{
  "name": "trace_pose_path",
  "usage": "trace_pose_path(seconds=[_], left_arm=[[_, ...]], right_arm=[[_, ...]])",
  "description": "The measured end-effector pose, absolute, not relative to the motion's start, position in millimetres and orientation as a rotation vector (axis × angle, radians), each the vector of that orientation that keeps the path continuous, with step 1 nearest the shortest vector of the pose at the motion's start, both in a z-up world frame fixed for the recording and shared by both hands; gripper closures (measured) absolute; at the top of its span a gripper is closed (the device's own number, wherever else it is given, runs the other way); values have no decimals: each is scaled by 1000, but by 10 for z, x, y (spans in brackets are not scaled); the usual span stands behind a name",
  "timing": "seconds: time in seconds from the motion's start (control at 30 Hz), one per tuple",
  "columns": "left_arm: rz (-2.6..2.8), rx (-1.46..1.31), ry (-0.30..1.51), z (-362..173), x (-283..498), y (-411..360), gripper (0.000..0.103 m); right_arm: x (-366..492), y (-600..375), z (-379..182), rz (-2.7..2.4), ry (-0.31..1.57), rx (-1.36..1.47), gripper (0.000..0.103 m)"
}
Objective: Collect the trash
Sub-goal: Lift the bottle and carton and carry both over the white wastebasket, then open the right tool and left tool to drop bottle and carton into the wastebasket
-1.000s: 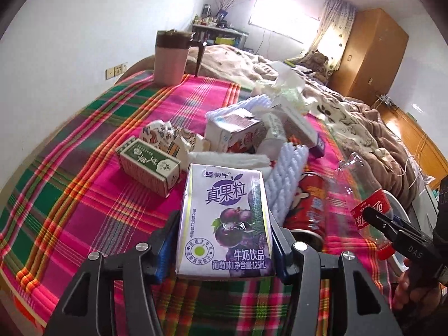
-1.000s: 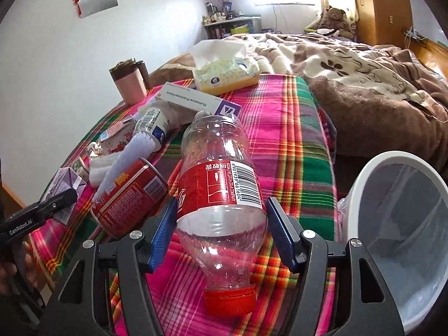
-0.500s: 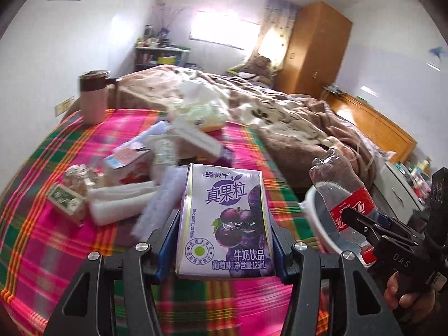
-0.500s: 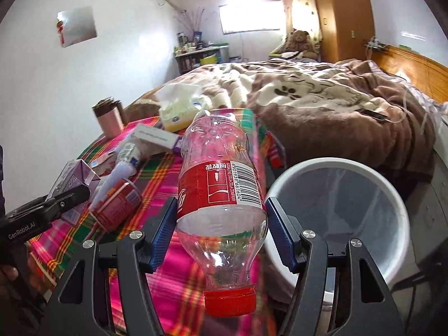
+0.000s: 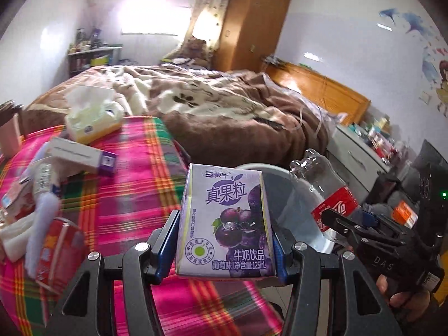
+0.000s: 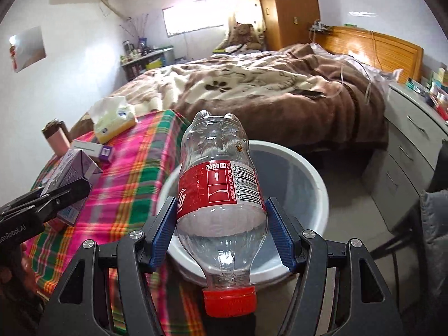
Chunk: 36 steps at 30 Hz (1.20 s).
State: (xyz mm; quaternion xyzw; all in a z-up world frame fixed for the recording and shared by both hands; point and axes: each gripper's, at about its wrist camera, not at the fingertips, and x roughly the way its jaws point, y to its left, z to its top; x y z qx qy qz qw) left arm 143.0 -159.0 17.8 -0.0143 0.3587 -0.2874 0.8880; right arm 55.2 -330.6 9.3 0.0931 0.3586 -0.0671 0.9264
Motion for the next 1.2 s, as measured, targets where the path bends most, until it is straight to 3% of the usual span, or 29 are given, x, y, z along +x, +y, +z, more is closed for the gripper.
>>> trace_pose_path(seconds=[0.63, 0.77, 0.87, 1.2], left_arm=[[-701, 98, 852, -169, 1550, -2545, 47], [-709, 86, 864, -209, 1581, -2561, 45], [-705, 74, 858, -201, 1580, -2507, 36], [-633, 48, 810, -66, 1512, -2170, 35]], right_arm=[[635, -3796, -236, -217, 877, 209, 38], [674, -3812, -273, -211, 906, 198, 38], [657, -3823, -246, -213, 887, 198, 31], [617, -3733, -141, -215, 852, 210, 28]])
